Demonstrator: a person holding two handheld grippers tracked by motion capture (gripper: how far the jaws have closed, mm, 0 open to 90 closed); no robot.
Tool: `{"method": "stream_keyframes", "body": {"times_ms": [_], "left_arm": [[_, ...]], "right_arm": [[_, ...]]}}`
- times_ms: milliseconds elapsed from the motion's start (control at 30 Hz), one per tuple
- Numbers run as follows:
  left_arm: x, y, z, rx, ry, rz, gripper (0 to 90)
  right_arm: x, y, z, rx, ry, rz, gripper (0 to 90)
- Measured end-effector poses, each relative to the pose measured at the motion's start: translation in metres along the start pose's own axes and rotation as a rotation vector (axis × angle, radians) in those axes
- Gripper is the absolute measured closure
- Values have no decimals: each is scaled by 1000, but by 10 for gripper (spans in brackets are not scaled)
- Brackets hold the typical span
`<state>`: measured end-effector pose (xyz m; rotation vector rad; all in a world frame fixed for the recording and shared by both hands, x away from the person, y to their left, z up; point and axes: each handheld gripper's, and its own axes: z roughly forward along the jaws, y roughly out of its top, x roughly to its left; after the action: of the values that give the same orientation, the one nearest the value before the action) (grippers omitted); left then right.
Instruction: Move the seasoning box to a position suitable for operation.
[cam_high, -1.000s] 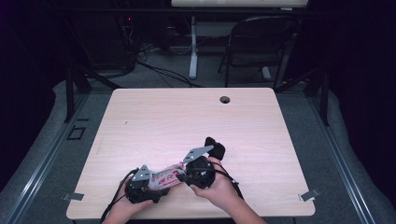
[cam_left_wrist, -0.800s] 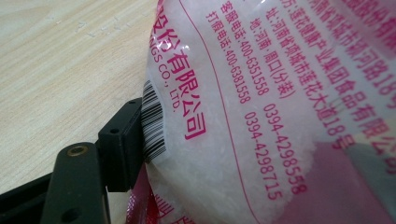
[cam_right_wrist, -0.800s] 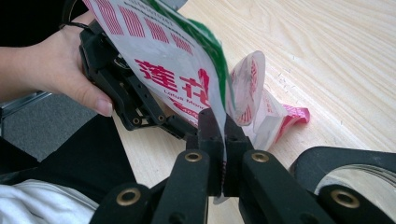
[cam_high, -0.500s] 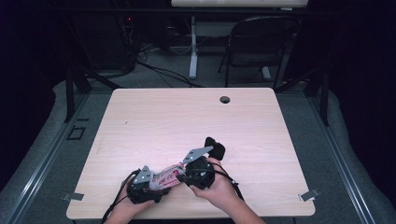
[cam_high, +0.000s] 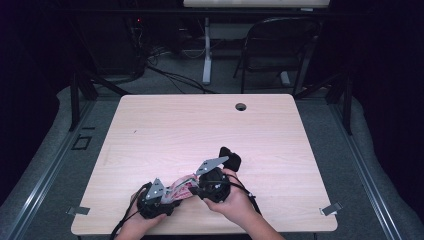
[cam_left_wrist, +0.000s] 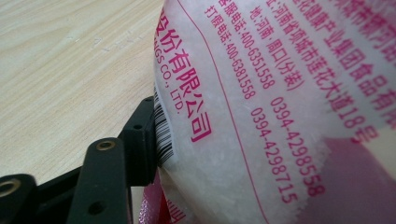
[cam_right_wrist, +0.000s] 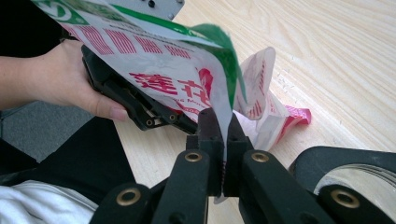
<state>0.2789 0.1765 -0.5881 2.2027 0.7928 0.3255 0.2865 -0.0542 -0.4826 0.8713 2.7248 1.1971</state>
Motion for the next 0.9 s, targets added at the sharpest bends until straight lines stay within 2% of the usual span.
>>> {"method": "stream_keyframes", "body": {"times_ms": [200, 900], "left_arm": [[0, 0, 0, -4, 10, 5, 493], [-4, 2, 0, -7, 26, 7, 554]], "right_arm": [[-1, 0, 0, -3, 2, 2, 900], [-2, -1, -2, -13, -3, 6, 900]]}}
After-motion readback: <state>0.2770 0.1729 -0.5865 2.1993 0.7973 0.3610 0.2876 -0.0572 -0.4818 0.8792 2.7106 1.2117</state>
